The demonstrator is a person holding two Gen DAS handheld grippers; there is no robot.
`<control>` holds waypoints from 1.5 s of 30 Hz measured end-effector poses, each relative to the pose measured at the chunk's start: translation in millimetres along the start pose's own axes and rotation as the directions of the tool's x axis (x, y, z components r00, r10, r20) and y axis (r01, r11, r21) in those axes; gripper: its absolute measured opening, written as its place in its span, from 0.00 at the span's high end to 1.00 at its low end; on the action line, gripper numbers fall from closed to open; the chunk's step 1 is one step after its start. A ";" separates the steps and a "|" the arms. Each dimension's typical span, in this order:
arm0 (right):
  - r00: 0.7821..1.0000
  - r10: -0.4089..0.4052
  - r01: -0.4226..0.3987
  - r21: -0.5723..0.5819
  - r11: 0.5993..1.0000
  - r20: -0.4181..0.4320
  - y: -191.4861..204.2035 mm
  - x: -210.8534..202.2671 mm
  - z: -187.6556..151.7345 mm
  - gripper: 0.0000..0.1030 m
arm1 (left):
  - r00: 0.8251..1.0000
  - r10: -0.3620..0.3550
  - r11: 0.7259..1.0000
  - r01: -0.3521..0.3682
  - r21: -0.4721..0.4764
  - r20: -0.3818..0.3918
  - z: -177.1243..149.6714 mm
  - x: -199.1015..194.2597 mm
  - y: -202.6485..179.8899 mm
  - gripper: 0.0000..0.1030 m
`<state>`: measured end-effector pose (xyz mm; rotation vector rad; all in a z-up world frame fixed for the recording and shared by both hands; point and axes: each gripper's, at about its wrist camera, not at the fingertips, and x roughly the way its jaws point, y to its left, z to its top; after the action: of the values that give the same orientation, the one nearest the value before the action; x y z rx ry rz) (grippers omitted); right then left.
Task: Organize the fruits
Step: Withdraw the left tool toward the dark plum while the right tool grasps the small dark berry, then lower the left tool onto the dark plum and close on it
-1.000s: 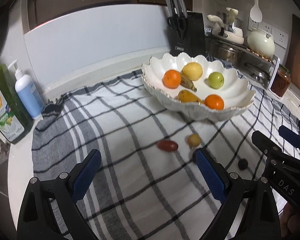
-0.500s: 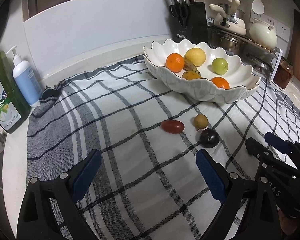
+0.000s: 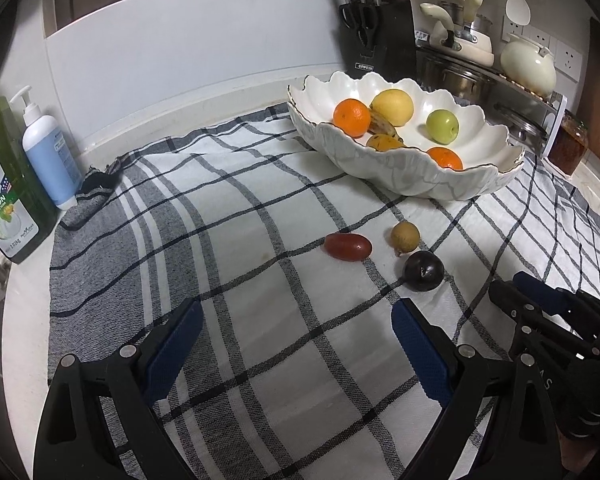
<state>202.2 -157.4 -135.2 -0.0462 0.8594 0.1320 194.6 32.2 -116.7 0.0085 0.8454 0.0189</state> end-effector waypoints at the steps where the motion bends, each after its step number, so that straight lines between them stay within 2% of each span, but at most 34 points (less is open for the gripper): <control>1: 1.000 0.002 -0.002 -0.004 1.000 0.000 0.5 -0.1 -0.1 0.78 | 1.000 0.000 1.000 0.000 -0.001 0.000 0.0 0.0 0.0 0.07; 11: 1.000 -0.001 0.001 0.004 1.000 0.021 -1.8 -9.2 1.4 0.78 | 1.000 -0.014 1.000 0.014 0.011 0.011 3.1 -5.2 -5.6 0.09; 20: 0.996 -0.033 0.029 0.053 0.998 0.078 -28.4 -30.7 11.3 0.78 | 0.996 -0.093 0.995 0.093 0.034 0.008 14.8 -0.9 -31.8 0.15; 24: 0.996 -0.043 0.037 0.080 0.996 0.083 -41.2 -31.2 13.2 0.78 | 0.992 -0.124 0.991 0.124 0.055 -0.012 18.1 8.5 -46.9 0.26; 32: 0.997 -0.046 0.038 0.119 0.992 0.068 -60.4 -20.0 12.3 0.78 | 0.989 -0.137 0.986 0.142 0.088 -0.055 20.3 30.4 -68.6 0.39; 34: 0.997 -0.043 0.035 0.122 0.992 0.065 -62.2 -17.3 12.4 0.78 | 0.989 -0.136 0.986 0.141 0.091 -0.056 20.9 33.7 -71.1 0.50; 35: 0.997 -0.042 0.034 0.123 0.992 0.063 -63.1 -15.5 12.4 0.78 | 0.989 -0.133 0.986 0.138 0.090 -0.056 21.1 35.2 -71.3 0.53; 41: 0.998 -0.033 0.026 0.126 0.992 0.057 -65.7 -9.0 12.9 0.78 | 0.989 -0.131 0.986 0.137 0.091 -0.071 20.7 43.8 -72.0 0.55; 45: 0.998 -0.033 0.026 0.129 0.991 0.053 -66.7 -6.8 12.6 0.78 | 0.989 -0.132 0.986 0.137 0.096 -0.063 21.0 44.6 -72.2 0.63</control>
<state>216.3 -222.9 -122.6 0.0648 0.8098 0.0503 240.9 -39.1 -137.3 0.0448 0.9010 -0.1506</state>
